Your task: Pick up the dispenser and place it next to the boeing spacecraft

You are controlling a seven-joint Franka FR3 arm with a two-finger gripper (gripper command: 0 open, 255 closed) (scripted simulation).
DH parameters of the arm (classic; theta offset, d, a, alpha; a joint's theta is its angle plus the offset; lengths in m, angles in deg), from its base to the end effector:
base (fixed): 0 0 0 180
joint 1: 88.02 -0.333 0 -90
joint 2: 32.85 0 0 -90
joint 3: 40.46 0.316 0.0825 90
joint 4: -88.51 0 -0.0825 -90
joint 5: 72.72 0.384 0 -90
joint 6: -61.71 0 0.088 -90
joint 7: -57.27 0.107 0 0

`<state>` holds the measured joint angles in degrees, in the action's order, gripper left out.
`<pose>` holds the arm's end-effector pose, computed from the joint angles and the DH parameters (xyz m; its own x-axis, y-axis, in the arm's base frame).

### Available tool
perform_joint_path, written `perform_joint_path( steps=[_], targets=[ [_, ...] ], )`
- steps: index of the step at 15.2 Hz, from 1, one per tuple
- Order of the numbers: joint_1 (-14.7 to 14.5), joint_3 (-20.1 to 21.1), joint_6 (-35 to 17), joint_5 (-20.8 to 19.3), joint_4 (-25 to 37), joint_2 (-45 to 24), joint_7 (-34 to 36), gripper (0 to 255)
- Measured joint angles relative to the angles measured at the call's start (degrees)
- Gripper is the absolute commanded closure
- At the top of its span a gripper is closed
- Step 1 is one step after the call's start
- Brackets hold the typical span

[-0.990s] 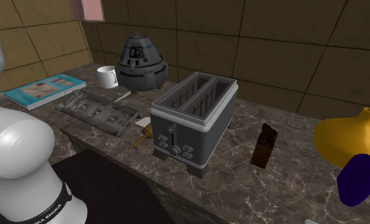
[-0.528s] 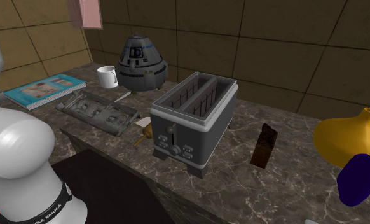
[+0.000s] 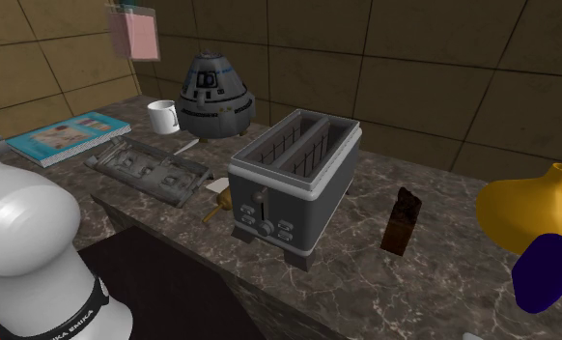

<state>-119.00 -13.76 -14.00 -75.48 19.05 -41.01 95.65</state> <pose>0.3275 0.4587 0.6946 0.9483 0.3163 -0.0252 0.3164 -0.9486 -0.0016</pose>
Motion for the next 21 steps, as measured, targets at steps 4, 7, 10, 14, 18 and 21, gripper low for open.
perform_joint_path(
  steps=[4,7,10,14,18,21],
  targets=[
    [0.7,-0.3,-4.3,1.1,-6.3,2.3,-0.5,255],
    [1.2,-0.5,-7.0,1.8,-10.5,3.9,-1.0,255],
    [1.5,-0.7,-9.9,2.3,-14.2,4.9,-1.4,255],
    [1.8,-0.9,-13.1,2.7,-18.5,6.0,-1.8,255],
    [2.0,-1.0,-16.7,3.2,-23.0,7.0,-2.1,255],
    [2.0,-1.0,-19.0,3.3,-25.4,7.1,-2.2,255]
  ],
)
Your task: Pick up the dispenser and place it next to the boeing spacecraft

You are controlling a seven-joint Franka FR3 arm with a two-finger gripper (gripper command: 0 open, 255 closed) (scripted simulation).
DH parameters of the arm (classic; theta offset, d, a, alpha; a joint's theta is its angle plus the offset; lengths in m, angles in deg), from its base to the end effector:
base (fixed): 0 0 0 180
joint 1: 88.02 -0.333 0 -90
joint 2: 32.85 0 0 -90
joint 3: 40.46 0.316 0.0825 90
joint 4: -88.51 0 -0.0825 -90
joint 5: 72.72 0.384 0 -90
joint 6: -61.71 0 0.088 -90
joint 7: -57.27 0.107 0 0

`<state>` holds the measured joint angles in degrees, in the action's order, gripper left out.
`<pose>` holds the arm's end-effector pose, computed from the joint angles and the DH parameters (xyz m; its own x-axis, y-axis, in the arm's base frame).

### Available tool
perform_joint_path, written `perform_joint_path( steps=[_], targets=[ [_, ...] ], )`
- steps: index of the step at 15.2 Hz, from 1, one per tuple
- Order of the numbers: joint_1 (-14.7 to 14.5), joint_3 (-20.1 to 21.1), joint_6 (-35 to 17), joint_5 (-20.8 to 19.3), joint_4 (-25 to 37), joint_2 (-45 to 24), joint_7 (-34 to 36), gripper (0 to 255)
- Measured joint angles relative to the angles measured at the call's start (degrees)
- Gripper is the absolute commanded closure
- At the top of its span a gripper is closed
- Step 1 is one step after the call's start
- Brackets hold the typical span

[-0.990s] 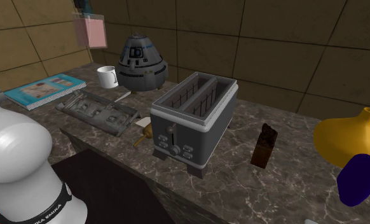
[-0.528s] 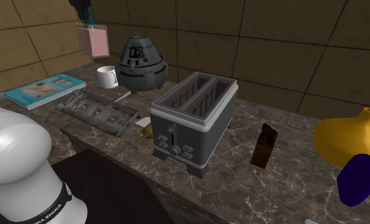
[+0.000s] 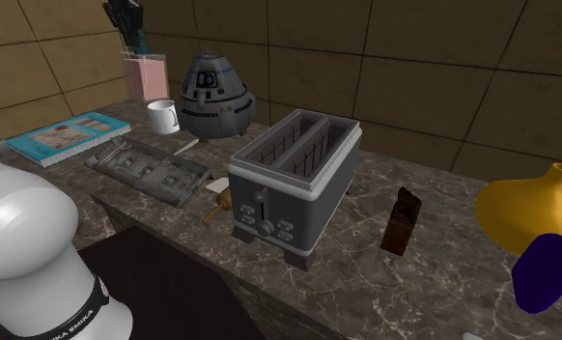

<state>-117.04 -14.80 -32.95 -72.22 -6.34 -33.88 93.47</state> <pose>0.3269 0.4594 0.5823 0.9484 0.3162 -0.0255 0.3162 -0.9487 -0.0018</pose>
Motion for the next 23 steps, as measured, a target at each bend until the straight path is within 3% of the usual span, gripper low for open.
perform_joint_path(
  steps=[23],
  targets=[
    [0.0,0.0,-17.4,-0.3,-16.7,-0.8,0.0,255]
  ],
)
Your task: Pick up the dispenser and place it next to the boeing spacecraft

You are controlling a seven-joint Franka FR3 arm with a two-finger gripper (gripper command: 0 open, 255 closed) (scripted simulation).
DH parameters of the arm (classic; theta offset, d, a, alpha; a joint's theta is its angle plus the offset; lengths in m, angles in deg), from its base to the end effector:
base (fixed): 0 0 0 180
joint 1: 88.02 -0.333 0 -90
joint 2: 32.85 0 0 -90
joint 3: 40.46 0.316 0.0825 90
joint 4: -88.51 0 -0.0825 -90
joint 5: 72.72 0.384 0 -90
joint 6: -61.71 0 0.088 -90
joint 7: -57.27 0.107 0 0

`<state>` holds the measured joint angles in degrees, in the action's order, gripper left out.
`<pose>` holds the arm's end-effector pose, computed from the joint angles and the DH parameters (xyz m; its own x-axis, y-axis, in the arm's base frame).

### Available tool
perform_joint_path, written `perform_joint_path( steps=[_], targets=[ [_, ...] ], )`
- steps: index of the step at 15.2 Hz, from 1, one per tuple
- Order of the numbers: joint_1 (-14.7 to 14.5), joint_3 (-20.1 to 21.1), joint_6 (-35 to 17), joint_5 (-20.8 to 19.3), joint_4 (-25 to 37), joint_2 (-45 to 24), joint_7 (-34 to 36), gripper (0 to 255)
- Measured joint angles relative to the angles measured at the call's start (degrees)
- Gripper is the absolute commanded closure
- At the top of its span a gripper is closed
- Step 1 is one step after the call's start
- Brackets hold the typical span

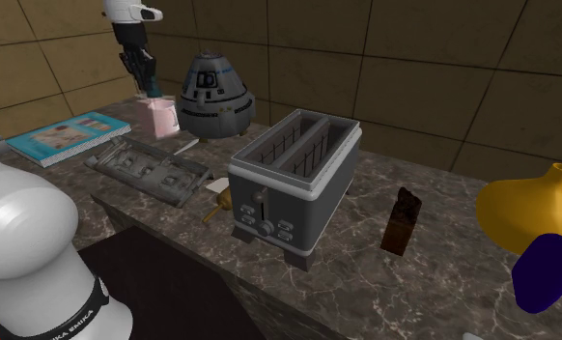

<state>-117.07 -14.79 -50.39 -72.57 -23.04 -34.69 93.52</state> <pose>0.3266 0.4586 0.4623 0.9485 0.3157 -0.0253 0.3158 -0.9488 -0.0017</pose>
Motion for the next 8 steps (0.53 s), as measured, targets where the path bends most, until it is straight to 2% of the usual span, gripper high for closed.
perform_joint_path(
  steps=[8],
  targets=[
    [-0.2,0.0,-6.0,-1.0,-4.2,-2.0,0.6,255]
  ],
)
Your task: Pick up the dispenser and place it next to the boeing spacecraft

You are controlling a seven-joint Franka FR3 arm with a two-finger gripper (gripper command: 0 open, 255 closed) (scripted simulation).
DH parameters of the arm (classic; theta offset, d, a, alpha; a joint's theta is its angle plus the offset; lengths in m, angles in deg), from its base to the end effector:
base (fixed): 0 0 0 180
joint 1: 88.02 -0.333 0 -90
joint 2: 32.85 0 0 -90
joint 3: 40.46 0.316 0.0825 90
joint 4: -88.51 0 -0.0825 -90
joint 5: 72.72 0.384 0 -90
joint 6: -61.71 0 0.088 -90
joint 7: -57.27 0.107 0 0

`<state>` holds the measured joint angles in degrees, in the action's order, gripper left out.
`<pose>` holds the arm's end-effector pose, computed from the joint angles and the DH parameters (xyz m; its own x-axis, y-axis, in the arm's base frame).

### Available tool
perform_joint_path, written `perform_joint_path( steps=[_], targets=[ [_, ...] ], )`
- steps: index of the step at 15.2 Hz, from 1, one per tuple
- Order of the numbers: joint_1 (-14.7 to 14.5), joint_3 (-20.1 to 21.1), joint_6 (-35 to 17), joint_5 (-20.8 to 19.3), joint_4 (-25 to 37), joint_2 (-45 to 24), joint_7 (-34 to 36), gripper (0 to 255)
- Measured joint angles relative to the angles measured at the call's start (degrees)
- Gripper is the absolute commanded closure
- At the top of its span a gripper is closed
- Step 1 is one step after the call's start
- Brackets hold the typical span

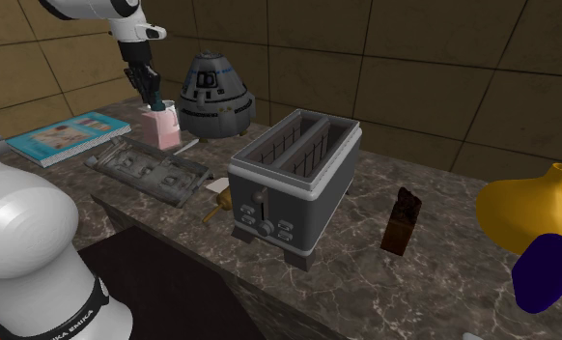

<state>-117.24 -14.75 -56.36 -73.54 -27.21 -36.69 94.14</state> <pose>0.3265 0.4585 0.4195 0.9485 0.3159 -0.0253 0.3159 -0.9488 -0.0017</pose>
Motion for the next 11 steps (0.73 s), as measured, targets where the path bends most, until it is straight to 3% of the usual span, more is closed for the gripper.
perform_joint_path(
  steps=[8,9,11],
  targets=[
    [-0.1,0.0,-1.7,-0.4,-1.0,-0.8,0.2,255],
    [-0.1,0.0,-1.7,-0.4,-1.0,-0.8,0.2,0],
    [-0.1,0.0,-1.7,-0.4,-1.0,-0.8,0.3,0]
  ],
)
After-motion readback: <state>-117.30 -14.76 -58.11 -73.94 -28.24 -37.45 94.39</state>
